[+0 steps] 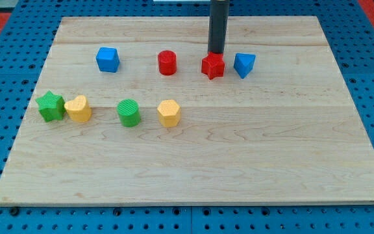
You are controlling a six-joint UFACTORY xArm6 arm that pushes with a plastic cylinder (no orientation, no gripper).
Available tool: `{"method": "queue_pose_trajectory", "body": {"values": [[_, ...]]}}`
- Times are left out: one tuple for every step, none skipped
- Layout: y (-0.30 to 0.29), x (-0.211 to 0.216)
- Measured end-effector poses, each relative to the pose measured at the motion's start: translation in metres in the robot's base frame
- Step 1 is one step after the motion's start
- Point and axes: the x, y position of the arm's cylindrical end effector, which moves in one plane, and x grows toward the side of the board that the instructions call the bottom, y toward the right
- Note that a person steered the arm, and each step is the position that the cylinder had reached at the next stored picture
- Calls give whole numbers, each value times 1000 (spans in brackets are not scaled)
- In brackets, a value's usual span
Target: Move your arm a bit left
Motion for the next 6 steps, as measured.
{"method": "queue_pose_trajectory", "body": {"values": [[0, 0], [0, -1], [-3, -6], [-44, -27], [-110, -33], [-191, -10]]}}
